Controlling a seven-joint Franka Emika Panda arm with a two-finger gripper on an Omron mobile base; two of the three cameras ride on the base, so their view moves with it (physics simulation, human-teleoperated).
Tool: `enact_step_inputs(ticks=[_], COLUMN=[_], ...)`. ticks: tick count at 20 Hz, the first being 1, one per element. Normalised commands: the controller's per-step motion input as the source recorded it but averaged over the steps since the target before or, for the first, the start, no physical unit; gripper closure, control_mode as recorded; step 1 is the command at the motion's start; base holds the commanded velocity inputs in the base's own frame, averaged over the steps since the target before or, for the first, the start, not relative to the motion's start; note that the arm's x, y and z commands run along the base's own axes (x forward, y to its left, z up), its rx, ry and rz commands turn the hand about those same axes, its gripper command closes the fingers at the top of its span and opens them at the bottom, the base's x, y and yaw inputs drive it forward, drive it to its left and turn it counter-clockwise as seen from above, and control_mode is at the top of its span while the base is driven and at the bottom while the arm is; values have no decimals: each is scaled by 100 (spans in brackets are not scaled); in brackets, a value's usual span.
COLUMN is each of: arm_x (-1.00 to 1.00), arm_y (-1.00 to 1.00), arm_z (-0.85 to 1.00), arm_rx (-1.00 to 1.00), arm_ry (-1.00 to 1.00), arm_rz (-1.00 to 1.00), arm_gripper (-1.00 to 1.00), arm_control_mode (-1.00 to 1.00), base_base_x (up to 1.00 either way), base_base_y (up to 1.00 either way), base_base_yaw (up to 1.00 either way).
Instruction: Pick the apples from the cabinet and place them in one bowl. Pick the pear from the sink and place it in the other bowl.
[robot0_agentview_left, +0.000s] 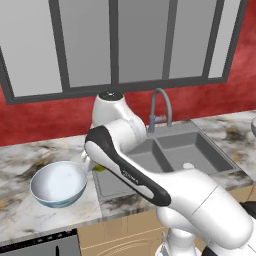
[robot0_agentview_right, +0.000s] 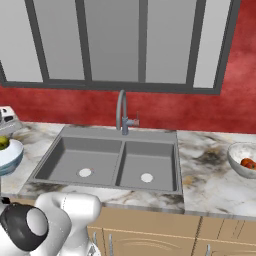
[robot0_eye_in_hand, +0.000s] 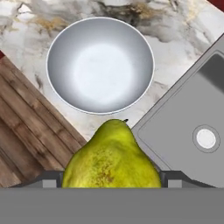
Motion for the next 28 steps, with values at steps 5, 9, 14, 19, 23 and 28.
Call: enact_step_inputs(ticks=[5,9,14,19,23,28], arm_x=[-3,3,8,28,28,32], arm_y=[20,5,0,0,13,25], arm_z=[4,0,-5,-5,-26,-19], arm_rx=[-5,0,8,14,7,6], arm_ry=[-4,-3,0,-4,-13,-5], arm_rz=[1,0,0,2,6,7], arm_gripper=[100,100,100,100,100,100], arm_control_mode=[-100,-100,-100,-100,-100,-100], base_base_x=[0,0,0,0,0,0], base_base_y=[0,0,0,0,0,0], base_base_yaw=[0,0,0,0,0,0])
